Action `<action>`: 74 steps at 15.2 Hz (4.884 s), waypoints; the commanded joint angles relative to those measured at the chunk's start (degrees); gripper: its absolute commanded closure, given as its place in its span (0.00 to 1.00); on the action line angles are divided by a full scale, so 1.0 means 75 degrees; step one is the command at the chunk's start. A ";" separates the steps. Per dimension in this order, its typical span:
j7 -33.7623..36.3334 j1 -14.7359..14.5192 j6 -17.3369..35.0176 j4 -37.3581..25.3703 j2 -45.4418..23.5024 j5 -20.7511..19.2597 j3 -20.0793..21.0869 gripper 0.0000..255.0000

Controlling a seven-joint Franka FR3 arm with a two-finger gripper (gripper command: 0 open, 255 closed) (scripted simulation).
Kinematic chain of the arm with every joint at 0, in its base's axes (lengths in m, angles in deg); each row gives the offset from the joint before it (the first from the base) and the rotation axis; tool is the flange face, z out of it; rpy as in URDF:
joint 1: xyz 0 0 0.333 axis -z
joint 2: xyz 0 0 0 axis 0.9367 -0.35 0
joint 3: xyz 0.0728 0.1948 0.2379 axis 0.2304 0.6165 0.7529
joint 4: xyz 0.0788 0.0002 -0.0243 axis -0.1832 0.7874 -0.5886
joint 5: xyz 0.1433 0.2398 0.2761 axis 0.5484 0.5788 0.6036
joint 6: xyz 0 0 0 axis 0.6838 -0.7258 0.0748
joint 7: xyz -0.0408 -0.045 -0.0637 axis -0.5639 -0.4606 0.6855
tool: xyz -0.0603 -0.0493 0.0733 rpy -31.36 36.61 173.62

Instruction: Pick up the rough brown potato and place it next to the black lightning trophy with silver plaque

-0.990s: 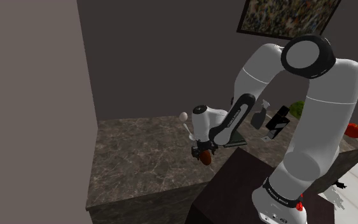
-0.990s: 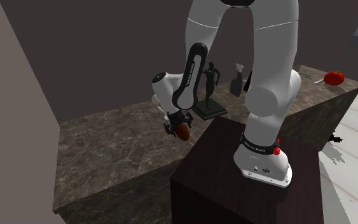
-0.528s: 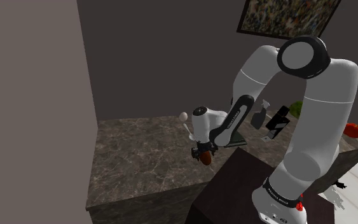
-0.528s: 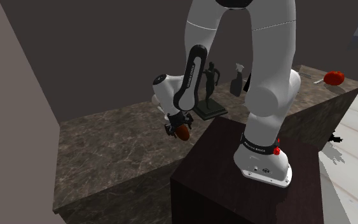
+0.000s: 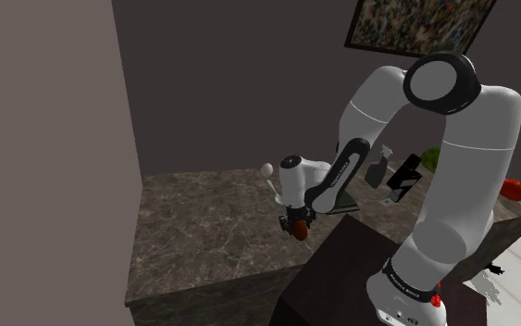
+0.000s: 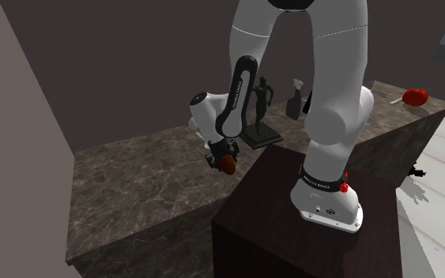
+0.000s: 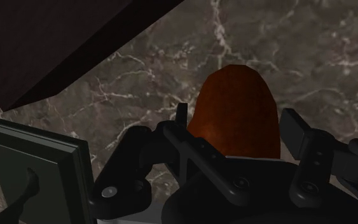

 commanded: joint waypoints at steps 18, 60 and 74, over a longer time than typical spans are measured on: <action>-0.1607 0.0277 -0.1260 0.0431 0.2027 0.1877 0.0677 1.00; -0.3856 -0.0157 -0.5930 -0.1060 0.5622 0.3836 0.0467 1.00; -0.4349 -0.0100 -0.7267 -0.1966 0.6129 0.3816 0.0247 1.00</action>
